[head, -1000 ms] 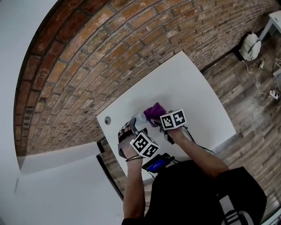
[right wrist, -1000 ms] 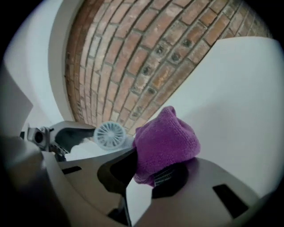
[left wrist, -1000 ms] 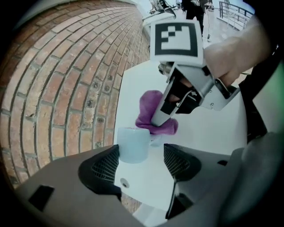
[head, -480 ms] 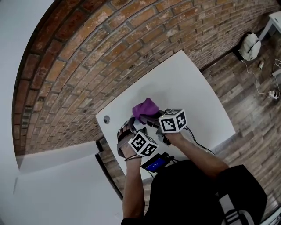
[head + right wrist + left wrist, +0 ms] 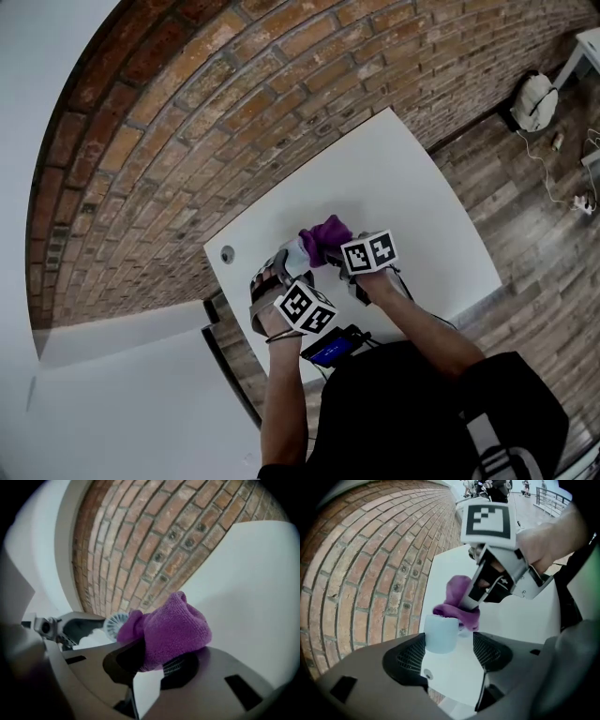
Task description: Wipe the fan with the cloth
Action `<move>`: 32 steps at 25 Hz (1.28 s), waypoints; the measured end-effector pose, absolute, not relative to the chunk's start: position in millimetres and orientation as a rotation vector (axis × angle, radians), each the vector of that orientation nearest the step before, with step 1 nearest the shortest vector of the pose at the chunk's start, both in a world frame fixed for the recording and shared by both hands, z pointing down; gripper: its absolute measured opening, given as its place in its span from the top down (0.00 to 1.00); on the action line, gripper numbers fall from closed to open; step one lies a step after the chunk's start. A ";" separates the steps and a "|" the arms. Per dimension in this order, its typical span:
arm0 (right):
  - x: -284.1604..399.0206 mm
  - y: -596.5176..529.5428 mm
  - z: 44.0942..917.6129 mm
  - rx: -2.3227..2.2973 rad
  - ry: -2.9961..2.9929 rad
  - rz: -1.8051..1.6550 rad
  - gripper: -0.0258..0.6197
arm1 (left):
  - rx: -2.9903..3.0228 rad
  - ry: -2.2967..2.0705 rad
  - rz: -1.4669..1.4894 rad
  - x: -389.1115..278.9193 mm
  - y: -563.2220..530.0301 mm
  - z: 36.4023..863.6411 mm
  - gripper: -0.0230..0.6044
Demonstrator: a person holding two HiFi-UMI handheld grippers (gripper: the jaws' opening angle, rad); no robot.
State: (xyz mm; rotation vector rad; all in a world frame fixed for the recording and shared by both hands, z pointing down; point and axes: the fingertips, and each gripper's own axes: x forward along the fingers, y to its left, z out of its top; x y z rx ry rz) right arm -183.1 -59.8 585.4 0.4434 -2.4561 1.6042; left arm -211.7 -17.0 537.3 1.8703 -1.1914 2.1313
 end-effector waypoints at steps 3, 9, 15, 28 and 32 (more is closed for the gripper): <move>-169.3 -60.7 608.9 0.531 -2.338 1.667 0.85 | 1.874 -1.203 2.121 -211.2 -17.4 536.9 0.45; -157.1 -85.7 566.5 0.619 -2.438 1.932 0.85 | 1.878 -1.218 2.107 -211.0 -18.7 536.3 0.45; -188.4 -61.3 566.5 0.402 -2.339 2.099 0.85 | 1.877 -1.213 2.107 -210.1 -17.9 536.3 0.45; -196.7 -53.6 643.6 0.469 -2.179 1.773 0.85 | 1.877 -1.217 2.118 -211.1 -17.9 535.7 0.45; -183.0 -66.2 643.0 0.517 -2.173 1.755 0.85 | 1.880 -1.222 2.106 -209.9 -17.6 535.9 0.45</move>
